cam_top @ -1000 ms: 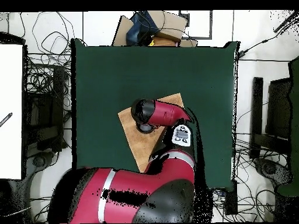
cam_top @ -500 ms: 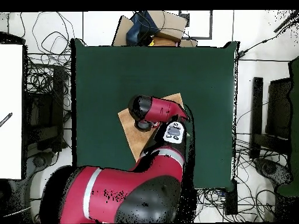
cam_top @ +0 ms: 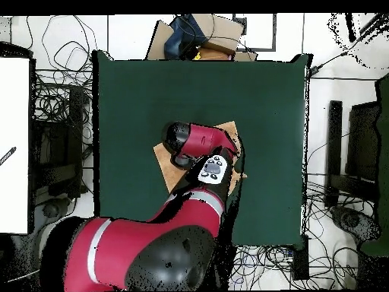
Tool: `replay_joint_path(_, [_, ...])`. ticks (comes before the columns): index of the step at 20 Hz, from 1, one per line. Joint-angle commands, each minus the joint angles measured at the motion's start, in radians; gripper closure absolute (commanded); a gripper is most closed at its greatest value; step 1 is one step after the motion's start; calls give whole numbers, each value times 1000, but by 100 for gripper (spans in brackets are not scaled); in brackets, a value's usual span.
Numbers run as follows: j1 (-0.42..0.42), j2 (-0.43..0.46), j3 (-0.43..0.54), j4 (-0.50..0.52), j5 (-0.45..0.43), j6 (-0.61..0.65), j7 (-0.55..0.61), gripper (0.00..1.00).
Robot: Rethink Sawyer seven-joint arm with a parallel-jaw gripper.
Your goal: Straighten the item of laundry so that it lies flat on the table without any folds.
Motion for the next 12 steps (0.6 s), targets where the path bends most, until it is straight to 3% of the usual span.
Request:
replay_joint_path(1, [50,231,166,-188,137,-481,355,100])
replay_joint_path(12, [99,267,134,-248,188,-430,409,100])
